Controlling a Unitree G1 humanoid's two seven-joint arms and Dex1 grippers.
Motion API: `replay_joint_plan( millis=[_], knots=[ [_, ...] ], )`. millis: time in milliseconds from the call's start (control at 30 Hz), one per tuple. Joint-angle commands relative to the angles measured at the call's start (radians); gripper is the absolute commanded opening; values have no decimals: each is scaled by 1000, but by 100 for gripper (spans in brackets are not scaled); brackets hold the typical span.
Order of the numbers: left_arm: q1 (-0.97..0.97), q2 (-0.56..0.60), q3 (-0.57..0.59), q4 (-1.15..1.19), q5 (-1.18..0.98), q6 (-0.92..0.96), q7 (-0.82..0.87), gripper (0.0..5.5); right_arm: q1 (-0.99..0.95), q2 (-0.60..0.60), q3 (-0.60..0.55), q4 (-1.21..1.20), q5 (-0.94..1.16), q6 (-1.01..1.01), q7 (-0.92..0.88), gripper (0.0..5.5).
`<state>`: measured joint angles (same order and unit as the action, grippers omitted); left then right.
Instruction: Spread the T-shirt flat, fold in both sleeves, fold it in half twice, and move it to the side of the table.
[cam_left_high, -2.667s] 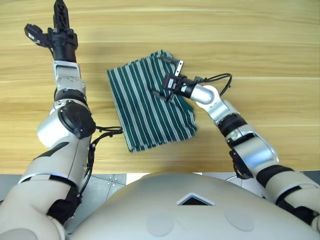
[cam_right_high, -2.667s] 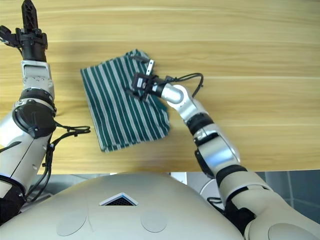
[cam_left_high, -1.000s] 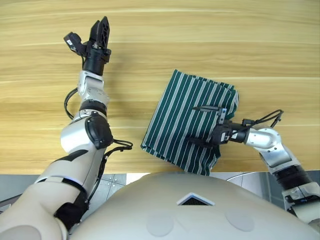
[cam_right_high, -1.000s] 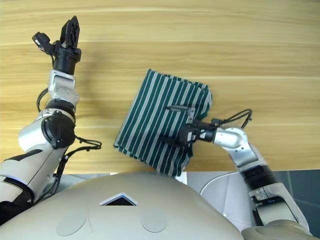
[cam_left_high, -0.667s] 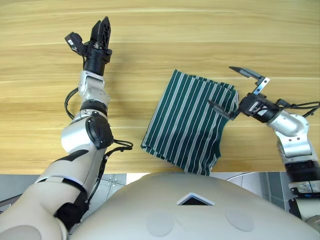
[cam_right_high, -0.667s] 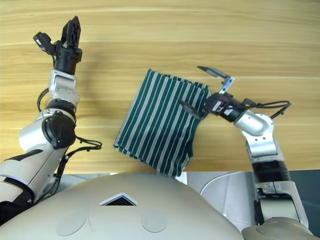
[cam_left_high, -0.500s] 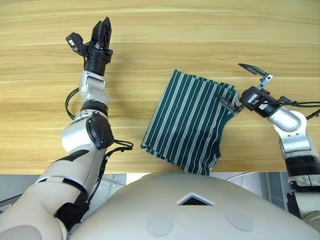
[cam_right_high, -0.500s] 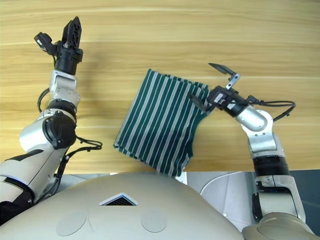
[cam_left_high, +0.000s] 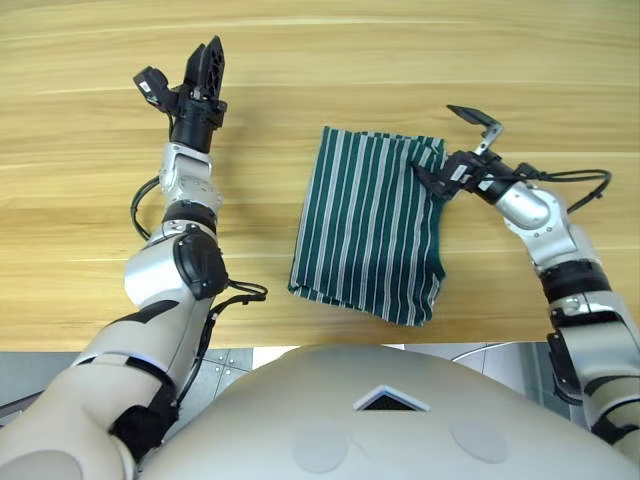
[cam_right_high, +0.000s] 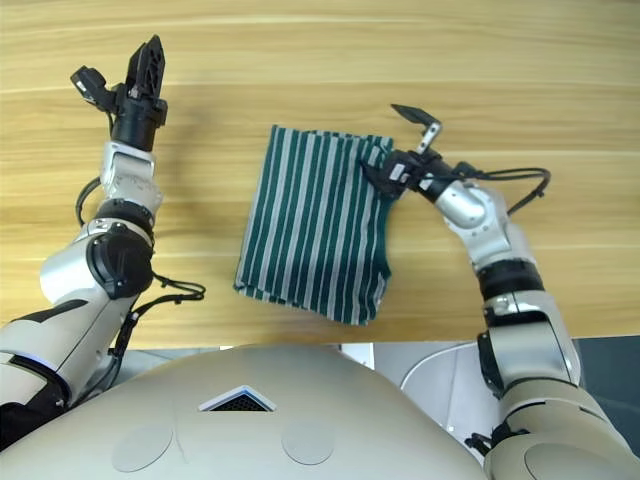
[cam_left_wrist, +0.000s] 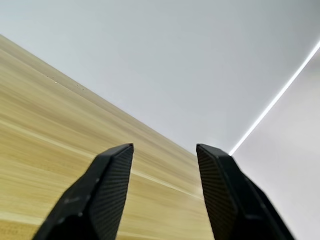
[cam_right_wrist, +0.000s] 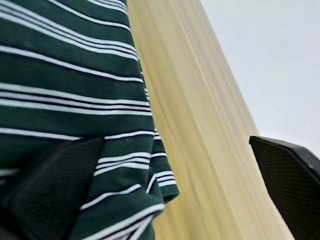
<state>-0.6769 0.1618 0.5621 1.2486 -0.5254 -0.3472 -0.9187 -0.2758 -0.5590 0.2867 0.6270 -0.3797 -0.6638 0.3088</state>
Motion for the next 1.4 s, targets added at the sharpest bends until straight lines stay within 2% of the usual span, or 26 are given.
replay_joint_plan(
  millis=[33,233,400,567,667,800,933,1000,1100,1233,1300,1400],
  knots=[
    [-9,-6,-7,3,14,-4,8,233,-32,47,68,103,-63,-10,10,535],
    [-9,-7,-7,2,18,-5,8,233,-86,91,95,193,-77,-25,-53,535],
    [-7,-3,-7,2,23,-9,9,233,-78,81,80,164,-51,-43,-85,535],
    [-11,10,-16,-11,35,-43,-11,233,16,31,40,-52,169,-87,99,535],
    [-18,29,-19,-45,26,-73,-85,233,63,-3,-6,-205,306,-69,185,535],
    [-16,42,-60,-123,38,-127,-204,233,62,7,-98,-346,450,-7,196,535],
    [-8,42,-103,-204,38,-149,-271,233,53,31,-147,-389,459,31,178,535],
    [29,34,-158,-262,72,-194,-314,272,71,26,-152,-418,452,37,192,540],
    [189,68,-316,-486,136,-242,-483,318,145,-78,-186,-467,404,27,237,540],
    [501,270,-494,-1028,243,-188,-586,380,378,-371,-291,-578,270,6,366,540],
    [620,394,-517,-1212,331,-174,-601,410,548,-481,-388,-681,268,-10,440,540],
    [761,522,-521,-1354,396,-149,-610,460,730,-547,-516,-799,341,-33,528,540]
  ],
)
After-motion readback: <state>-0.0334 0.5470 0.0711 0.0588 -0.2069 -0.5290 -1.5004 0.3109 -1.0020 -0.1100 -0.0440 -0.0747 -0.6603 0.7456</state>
